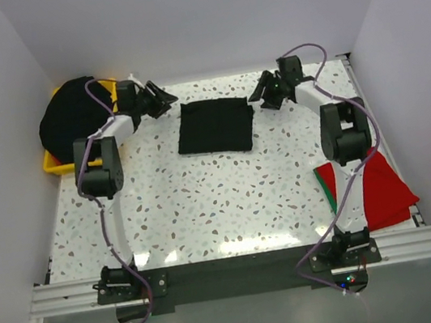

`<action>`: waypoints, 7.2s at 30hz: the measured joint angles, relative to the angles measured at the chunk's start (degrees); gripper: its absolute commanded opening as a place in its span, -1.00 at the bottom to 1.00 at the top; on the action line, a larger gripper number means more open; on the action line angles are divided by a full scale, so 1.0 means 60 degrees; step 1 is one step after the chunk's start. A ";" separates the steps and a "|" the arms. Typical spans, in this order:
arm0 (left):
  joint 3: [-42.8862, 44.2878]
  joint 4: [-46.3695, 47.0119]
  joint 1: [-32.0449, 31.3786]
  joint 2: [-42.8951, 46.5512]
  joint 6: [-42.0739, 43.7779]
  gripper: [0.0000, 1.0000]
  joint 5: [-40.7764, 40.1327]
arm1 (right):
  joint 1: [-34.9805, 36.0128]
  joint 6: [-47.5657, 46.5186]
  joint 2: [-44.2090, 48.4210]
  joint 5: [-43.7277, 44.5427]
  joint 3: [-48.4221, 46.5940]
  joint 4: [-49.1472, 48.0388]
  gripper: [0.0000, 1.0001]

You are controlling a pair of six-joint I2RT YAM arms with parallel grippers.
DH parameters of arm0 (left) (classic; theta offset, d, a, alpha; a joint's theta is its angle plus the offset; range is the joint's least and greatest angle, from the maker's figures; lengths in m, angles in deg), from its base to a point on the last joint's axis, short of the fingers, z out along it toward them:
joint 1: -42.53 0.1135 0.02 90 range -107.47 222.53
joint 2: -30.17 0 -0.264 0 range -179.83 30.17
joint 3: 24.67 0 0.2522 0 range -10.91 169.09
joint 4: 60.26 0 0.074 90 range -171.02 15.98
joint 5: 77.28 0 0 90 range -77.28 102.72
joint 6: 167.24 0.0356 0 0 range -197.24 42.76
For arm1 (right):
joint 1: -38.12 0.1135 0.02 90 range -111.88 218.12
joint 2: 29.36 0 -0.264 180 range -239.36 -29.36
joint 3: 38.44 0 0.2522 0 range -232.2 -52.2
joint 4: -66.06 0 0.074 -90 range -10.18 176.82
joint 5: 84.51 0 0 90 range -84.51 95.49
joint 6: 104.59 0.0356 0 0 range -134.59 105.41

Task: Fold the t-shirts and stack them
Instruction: Fold the tshirt

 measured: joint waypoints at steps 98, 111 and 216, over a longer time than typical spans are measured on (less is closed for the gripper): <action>-0.6455 -0.3927 -0.3166 0.6098 0.1734 -0.58 -0.4459 | 0.3592 -0.0430 0.6619 0.3843 0.8029 -0.0044 -0.29; -0.6178 -0.3847 -0.3166 0.6033 0.1679 -1.00 -0.4204 | 0.3566 -0.0302 0.6896 0.3942 0.8043 0.0040 -1.00; -1.2611 0.0244 -0.5858 0.9318 -0.0860 -1.00 -0.3111 | 0.4444 0.1559 0.3122 -0.0991 0.7271 -0.4484 -0.54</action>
